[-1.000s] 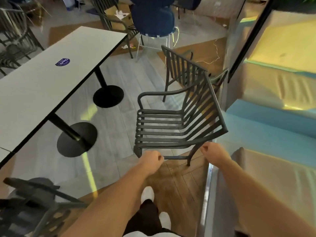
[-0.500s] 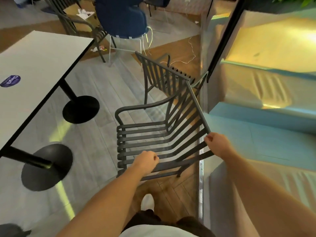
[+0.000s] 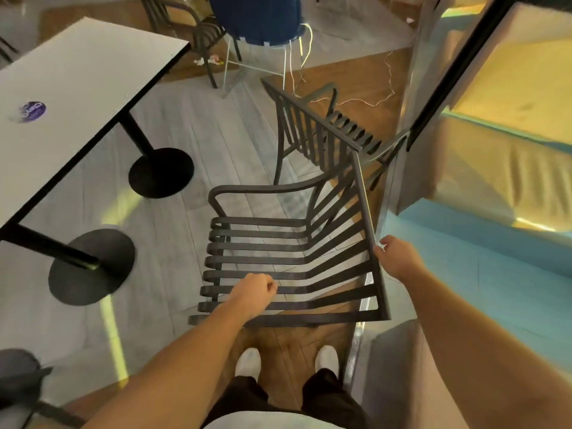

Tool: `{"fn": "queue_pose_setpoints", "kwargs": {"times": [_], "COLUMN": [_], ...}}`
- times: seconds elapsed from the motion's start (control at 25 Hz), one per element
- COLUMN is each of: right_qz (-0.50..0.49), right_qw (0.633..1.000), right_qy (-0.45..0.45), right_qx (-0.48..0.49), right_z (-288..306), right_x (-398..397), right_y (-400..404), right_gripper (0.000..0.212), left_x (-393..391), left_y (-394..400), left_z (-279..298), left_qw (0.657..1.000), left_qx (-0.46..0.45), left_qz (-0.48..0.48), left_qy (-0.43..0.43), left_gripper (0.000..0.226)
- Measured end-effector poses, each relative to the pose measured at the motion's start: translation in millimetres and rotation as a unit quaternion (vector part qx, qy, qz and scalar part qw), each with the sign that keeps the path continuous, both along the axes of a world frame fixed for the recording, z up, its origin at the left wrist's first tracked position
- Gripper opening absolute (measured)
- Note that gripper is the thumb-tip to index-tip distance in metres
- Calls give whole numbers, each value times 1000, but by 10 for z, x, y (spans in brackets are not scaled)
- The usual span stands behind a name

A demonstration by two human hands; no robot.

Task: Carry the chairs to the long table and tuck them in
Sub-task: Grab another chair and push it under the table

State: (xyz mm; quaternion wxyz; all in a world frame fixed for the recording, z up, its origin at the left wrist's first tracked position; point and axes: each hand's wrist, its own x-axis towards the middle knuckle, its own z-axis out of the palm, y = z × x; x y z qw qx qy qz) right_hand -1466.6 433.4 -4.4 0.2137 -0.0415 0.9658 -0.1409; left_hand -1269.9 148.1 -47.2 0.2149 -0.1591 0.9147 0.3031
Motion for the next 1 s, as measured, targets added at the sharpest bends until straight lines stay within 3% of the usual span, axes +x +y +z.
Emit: {"fn": "queue_pose_setpoints", "kwargs": {"times": [0.24,0.44,0.6,1.0], "right_qz": [69,-32,-131,-150], "right_qw": [995,988,975,975], "right_qy": [-64,-119,-128,-135], "right_qx": [-23,-91,-126,-89], "right_z": [-332,-521,-701,-685], "right_x": [-824,-1067,-945,-155], "right_y": [-107,-363,-504,-597], "right_gripper": [43,50,45,41], "left_x": [-62,50,162,828], "left_y": [432,708,774,600], "left_z": [-177,-243,-277,-229], "left_qw": [992,987,979,980], "left_qx": [-6,11,16,30], "left_qz": [120,159,201,197], "left_qy": [-28,-29,-17,-20], "left_gripper": [26,24,26,28]}}
